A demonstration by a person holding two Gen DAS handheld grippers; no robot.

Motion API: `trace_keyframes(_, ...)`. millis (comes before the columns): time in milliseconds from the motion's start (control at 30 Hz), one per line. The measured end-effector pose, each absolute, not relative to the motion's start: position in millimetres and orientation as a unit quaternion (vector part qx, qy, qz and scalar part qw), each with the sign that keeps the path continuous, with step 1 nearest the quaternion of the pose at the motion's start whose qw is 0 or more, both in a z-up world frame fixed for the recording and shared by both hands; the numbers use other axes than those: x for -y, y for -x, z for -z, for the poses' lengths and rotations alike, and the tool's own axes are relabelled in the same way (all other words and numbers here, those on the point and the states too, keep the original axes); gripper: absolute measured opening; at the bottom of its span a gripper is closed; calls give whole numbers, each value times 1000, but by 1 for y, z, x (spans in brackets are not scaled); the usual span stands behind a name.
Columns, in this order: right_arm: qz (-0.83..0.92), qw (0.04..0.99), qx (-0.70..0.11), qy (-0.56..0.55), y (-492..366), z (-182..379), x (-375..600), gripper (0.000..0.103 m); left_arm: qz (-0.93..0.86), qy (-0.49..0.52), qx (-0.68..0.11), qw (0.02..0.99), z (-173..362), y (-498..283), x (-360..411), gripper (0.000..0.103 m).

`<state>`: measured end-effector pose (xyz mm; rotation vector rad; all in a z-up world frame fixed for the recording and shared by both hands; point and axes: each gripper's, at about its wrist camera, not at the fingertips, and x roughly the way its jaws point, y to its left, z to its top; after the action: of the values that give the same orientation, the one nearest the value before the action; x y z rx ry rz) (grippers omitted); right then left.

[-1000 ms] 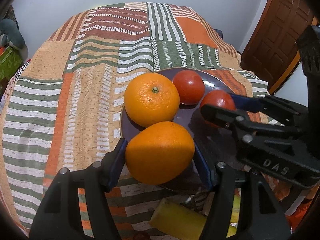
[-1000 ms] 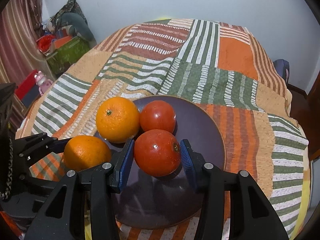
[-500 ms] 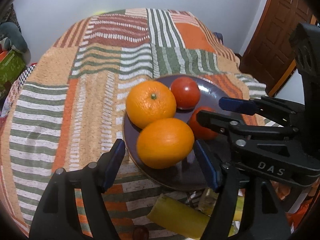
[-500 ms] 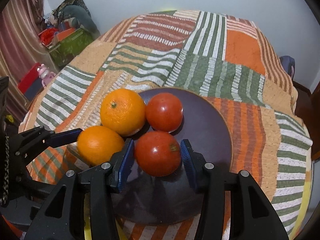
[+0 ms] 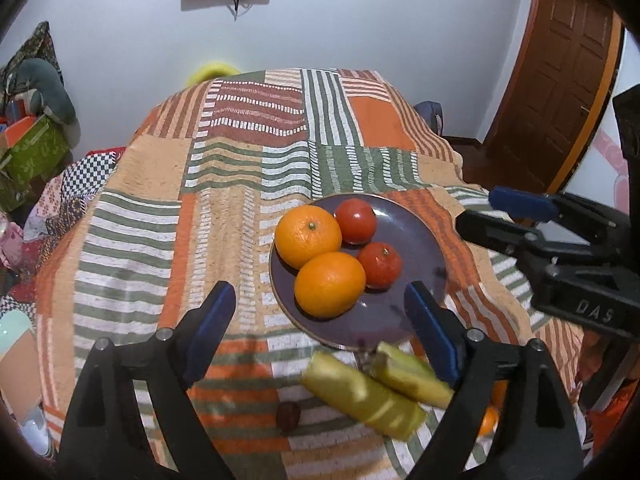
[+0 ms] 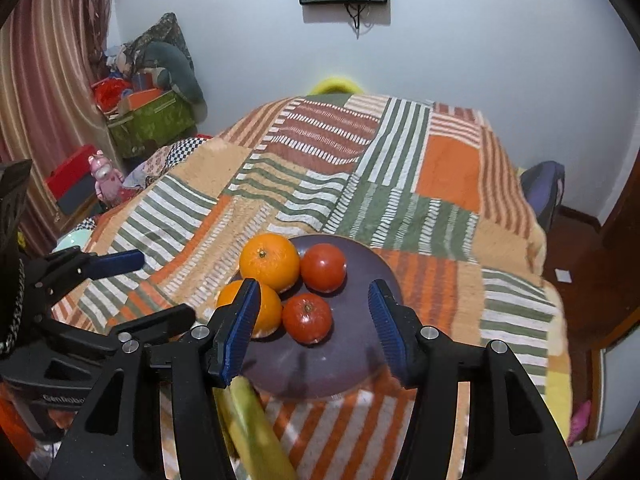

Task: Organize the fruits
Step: 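Move both tools to the two pale green gourds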

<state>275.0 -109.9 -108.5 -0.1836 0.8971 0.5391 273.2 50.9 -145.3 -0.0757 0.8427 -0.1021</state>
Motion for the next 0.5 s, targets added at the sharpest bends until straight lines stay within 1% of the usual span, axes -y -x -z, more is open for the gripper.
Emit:
trace_keyframes(67,-254,864,-424,90,-267,106,115,59,52,31,-411,910,145,-263,-49,89)
trace_keyframes(133,-251,867,-421,94,-259,105,120,62,55,27,-416,908,148,-253,-47,91)
trace_keyframes(300,-251,861,-432,93,-238,115,130,62,58,27,-442,895,166,-233,-42,92)
trace_keyframes(500,-250,846,-461,91,-210,141,141,62,74,44,-486,870,198,-217,-31,92)
